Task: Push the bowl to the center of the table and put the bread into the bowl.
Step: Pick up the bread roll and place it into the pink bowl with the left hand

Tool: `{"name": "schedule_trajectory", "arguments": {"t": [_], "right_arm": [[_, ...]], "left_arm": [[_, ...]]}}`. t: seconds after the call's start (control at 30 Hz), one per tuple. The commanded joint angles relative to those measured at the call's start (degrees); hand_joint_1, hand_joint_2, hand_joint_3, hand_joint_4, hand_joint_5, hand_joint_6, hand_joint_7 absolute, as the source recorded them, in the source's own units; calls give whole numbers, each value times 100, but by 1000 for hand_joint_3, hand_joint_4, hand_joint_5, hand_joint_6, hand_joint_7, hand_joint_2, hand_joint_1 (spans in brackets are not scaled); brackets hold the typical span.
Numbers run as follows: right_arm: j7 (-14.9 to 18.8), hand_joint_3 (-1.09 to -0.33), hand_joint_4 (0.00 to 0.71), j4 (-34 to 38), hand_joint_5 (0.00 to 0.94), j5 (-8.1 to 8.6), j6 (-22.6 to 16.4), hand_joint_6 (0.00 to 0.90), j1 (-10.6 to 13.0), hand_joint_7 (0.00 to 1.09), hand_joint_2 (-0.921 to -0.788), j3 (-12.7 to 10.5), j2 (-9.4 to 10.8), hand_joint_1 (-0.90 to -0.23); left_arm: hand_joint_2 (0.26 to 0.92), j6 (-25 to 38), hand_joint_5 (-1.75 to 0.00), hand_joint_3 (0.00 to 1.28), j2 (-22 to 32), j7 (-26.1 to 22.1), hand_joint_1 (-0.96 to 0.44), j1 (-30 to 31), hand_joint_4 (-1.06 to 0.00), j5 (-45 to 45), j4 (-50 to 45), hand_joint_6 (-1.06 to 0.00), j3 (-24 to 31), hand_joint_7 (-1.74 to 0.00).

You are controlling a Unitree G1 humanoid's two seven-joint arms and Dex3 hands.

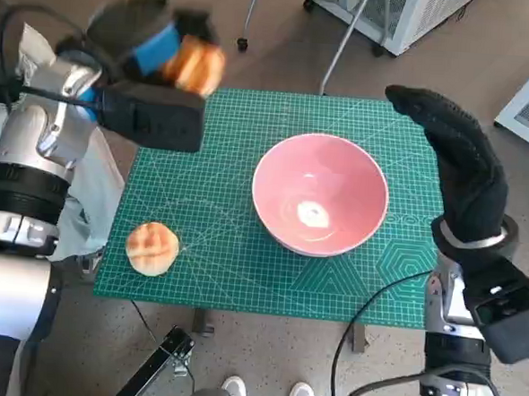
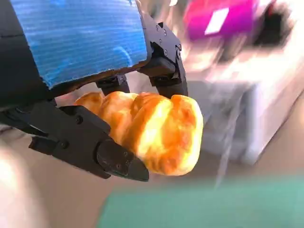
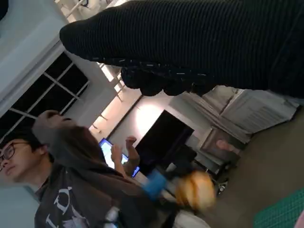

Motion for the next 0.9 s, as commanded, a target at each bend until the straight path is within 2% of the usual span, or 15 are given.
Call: {"name": "schedule_trajectory", "arguments": {"t": [0.03, 0.33, 0.5, 0.9], "right_arm": [[144, -753, 185, 186, 73, 105, 39, -1, -21, 650, -921, 20, -22, -663], [265, -751, 185, 224, 77, 222, 11, -1, -43, 652, -921, 17, -23, -662], [295, -752, 183, 184, 80, 250, 22, -1, -23, 653, -921, 10, -38, -657], [315, -759, 176, 45, 86, 257, 25, -1, 95, 646, -921, -19, -83, -665]], "left_arm": [[920, -393, -1228, 111, -412, -195, 1, 358, -658, -292, -824, -565, -75, -1200], [920, -596, -1294, 129, -1025, -477, 1, 404, -617, -196, -771, -565, -424, -1188], [920, -608, -1293, 151, -1322, -276, 0, 328, -586, 324, -418, -543, -861, -1249], [920, -535, -1244, 167, -1910, -176, 0, 245, -554, 813, 666, -537, -1406, -1344]]}}
